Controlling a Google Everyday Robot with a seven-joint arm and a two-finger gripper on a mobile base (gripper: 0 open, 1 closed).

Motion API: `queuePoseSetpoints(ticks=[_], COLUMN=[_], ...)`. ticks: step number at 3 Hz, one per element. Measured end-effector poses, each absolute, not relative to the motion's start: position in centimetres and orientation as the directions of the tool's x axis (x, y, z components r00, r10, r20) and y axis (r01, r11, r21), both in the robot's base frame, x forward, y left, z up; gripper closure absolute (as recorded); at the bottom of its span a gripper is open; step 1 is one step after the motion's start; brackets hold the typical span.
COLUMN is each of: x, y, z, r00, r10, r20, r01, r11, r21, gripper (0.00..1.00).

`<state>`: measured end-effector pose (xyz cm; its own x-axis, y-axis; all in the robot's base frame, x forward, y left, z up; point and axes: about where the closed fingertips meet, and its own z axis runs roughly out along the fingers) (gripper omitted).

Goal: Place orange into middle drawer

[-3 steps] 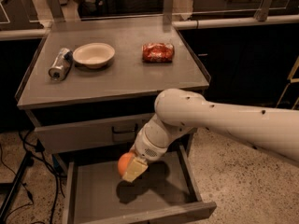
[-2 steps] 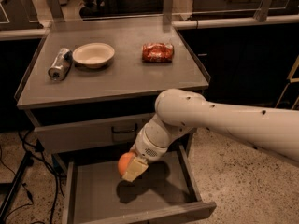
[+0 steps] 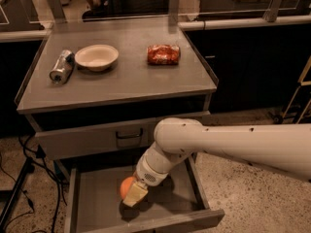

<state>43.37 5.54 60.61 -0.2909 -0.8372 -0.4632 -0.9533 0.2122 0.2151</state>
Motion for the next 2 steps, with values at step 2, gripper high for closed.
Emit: queuePoseSetpoints(ticks=[2], x=[43.76], y=[7.05], z=[54.37], r00=[-0.341], r10=[-0.853], r20=[-0.396], r01=[-0.932], r11=[0.252], r21=[0.26], gripper=[1.0])
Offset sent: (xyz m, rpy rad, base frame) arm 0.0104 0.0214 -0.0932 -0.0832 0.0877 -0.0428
